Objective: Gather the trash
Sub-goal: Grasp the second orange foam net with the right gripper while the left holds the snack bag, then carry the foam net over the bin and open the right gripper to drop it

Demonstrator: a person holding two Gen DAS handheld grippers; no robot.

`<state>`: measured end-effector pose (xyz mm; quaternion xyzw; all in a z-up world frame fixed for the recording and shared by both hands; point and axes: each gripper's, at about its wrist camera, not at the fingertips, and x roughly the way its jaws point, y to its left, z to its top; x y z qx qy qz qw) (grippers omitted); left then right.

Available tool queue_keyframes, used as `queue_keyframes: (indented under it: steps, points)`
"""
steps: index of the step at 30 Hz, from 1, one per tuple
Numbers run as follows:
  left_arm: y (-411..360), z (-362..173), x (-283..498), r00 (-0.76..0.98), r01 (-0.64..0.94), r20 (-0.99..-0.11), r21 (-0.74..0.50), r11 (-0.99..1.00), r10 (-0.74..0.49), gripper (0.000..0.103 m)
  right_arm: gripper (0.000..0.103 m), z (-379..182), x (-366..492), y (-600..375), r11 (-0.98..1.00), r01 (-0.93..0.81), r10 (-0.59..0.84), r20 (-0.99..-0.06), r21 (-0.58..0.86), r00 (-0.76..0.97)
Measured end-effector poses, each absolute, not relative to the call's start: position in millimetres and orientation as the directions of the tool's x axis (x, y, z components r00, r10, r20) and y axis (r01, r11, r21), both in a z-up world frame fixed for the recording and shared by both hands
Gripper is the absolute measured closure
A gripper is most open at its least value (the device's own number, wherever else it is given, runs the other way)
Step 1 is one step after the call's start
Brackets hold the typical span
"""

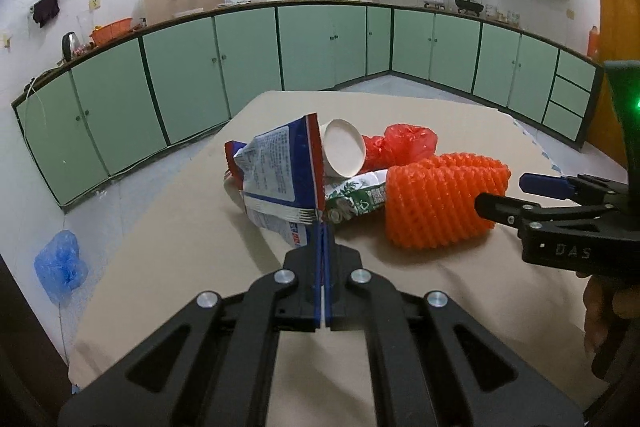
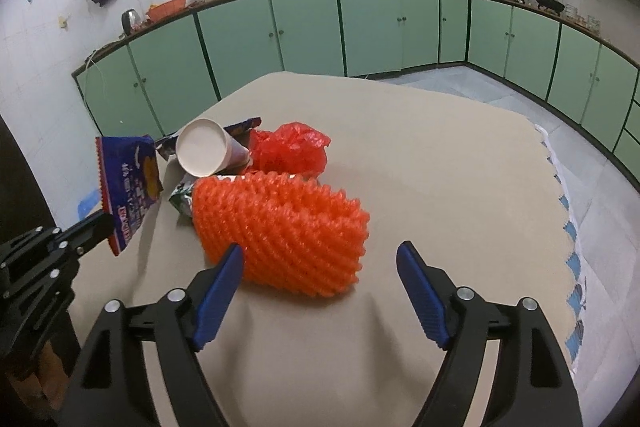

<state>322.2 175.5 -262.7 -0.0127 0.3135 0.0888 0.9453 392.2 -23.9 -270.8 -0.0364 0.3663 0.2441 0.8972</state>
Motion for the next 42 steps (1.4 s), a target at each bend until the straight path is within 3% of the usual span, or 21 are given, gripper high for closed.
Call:
queue_keyframes:
  steps: [4, 6, 7, 9, 32, 42]
  points:
    - [176.8, -261.5, 320.0, 0.789, -0.189, -0.592, 0.02, 0.982, 0.164, 0.103, 0.026, -276.0, 397.8, -20.9, 0.863, -0.486, 0.439, -0.68, 0.138, 0.587]
    - [178.0, -260.9, 317.7, 0.79, -0.197, -0.59, 0.017, 0.98, 0.168, 0.103, 0.052, -279.4, 398.7, -18.3, 0.855, -0.498, 0.448, -0.693, 0.146, 0.565]
    - [178.1, -261.3, 317.1, 0.789, -0.198, -0.591, 0.016, 0.98, 0.168, 0.103, 0.08, -280.9, 398.8, -17.5, 0.848, -0.507, 0.454, -0.701, 0.151, 0.55]
    - [179.5, -262.5, 316.5, 0.787, -0.196, -0.594, 0.014, 0.98, 0.166, 0.103, 0.084, -278.8, 394.0, -20.0, 0.845, -0.512, 0.463, -0.69, 0.154, 0.556]
    - [150.4, -213.5, 260.5, 0.839, -0.186, -0.521, -0.003, 0.982, 0.158, 0.103, 0.086, -208.0, 314.5, -80.4, 0.856, -0.496, 0.477, -0.6, 0.148, 0.643]
    - [91.4, -190.0, 233.3, 0.869, -0.033, -0.494, -0.014, 0.999, 0.022, 0.103, 0.087, -186.1, 271.6, -139.8, 0.898, -0.42, 0.417, -0.567, 0.133, 0.71]
